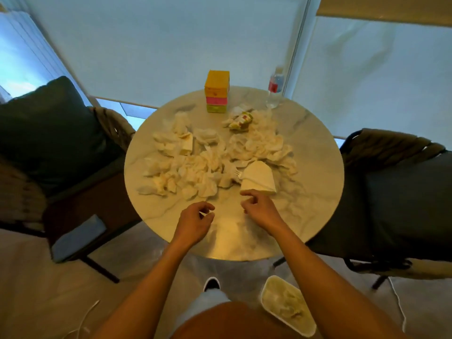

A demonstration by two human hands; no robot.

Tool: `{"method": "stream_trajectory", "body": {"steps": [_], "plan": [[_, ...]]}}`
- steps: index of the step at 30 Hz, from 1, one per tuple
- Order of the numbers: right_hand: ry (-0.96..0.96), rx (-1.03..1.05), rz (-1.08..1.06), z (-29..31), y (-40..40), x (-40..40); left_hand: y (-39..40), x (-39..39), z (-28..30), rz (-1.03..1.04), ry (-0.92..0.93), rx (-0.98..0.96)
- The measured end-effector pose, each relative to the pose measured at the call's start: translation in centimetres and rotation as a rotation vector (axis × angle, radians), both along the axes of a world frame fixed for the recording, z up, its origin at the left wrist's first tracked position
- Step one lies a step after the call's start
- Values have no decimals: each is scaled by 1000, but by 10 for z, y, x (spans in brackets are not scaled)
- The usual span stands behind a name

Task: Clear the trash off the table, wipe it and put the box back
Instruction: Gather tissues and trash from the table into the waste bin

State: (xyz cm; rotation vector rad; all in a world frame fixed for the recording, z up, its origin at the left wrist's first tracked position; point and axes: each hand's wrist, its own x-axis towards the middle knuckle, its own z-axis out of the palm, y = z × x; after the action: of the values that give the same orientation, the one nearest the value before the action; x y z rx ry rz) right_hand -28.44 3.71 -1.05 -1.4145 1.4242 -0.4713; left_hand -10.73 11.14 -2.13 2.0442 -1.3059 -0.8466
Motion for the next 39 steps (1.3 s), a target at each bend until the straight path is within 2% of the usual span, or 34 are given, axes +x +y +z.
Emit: {"method": "stream_trajectory", "body": {"steps": [3,6,8,11,15,18,20,23,26,30,34,36,39], "plan": [[28,-61,79,-3,-12,42,-17,31,1,7,-17,25],[13,-8,128,-15,-19,75,-30,56,1,-3,-17,39],[-2,36,69,-23,-23,90,-36,68,2,5,28,31],[0,-24,-22,-24,-29,99,-41,82,6,1,108,13],[-185,50,-62,4,-16,99,-37,94,17,-79,380,44],[-331,146,-17,19,0,102,-26,99,21,-203,620,87],[-378,189,28,19,7,107,-19,99,19,-237,706,71],[-350,211,79,14,12,113,-13,95,17,-106,679,12],[-245,144,-4,10,12,110,-13,96,10,84,664,-29],[-129,156,27,2,5,98,-17,98,10,210,795,-30],[15,19,44,-3,-17,107,-25,96,16,345,955,-29],[-47,128,131,1,-28,115,-27,94,19,393,1001,-31],[-309,380,223,14,-28,126,-32,95,21,448,1006,-63]]}}
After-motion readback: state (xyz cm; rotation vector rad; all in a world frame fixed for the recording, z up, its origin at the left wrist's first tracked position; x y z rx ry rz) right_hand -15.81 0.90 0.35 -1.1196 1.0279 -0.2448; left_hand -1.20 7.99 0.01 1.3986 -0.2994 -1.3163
